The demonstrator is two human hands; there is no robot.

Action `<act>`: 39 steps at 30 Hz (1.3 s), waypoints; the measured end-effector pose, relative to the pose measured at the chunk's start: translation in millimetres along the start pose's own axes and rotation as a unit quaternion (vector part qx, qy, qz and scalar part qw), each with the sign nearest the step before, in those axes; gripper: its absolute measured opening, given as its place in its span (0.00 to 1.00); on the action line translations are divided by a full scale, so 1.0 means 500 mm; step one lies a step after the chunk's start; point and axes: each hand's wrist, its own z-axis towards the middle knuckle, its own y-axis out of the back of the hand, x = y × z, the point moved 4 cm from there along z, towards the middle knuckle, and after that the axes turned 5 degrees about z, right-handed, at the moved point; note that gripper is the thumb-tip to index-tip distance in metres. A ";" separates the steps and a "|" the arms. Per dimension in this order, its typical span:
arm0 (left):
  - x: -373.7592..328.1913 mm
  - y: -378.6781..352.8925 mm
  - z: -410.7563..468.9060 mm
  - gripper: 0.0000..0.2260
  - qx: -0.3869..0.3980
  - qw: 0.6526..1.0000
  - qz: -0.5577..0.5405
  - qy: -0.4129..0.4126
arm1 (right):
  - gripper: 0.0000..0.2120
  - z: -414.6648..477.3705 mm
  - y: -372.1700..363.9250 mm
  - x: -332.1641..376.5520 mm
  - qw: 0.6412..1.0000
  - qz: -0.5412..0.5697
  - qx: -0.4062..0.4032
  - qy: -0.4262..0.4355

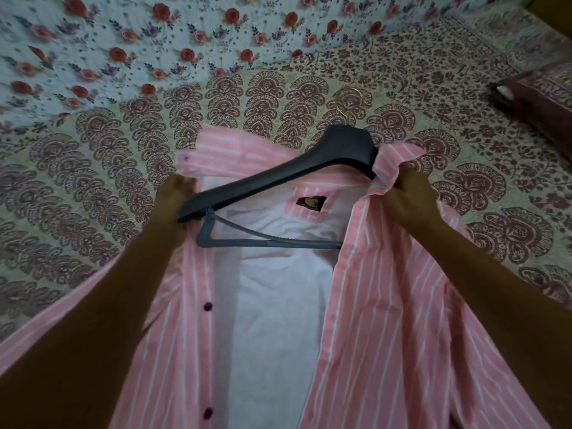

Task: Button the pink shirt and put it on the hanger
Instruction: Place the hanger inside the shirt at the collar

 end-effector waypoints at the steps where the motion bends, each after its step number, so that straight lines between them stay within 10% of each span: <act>1: -0.027 0.003 -0.010 0.08 0.000 1.000 0.028 0.009 | 0.16 0.001 -0.006 -0.001 1.000 -0.001 0.009 0.009; 6: -0.127 0.010 -0.030 0.22 0.035 0.997 0.073 0.018 | 0.11 -0.020 -0.035 -0.004 0.996 -0.061 0.039 0.060; 12: -0.161 -0.021 -0.119 0.12 0.013 0.983 0.119 -0.138 | 0.20 -0.020 -0.032 0.010 0.991 -0.128 -0.032 0.000; 18: -0.110 -0.171 -0.216 0.08 0.137 0.919 0.219 -0.297 | 0.19 0.009 -0.093 0.037 0.988 -0.142 0.006 -0.052; 23: 0.034 -0.246 -0.228 0.13 0.306 0.814 0.462 -0.178 | 0.28 0.027 -0.109 0.033 0.993 -0.005 -0.006 -0.115; 29: 0.009 -0.158 -0.222 0.11 0.100 0.886 0.381 -0.244 | 0.23 -0.100 -0.075 0.044 0.994 0.002 -0.073 0.084; 32: 0.043 -0.132 -0.256 0.04 0.119 0.894 0.379 -0.208 | 0.14 -0.244 -0.099 0.035 0.994 -0.007 -0.039 0.105; 39: 0.124 -0.097 -0.388 0.13 0.086 0.836 0.482 -0.245 | 0.20 -0.441 -0.163 0.015 0.983 -0.166 0.068 0.034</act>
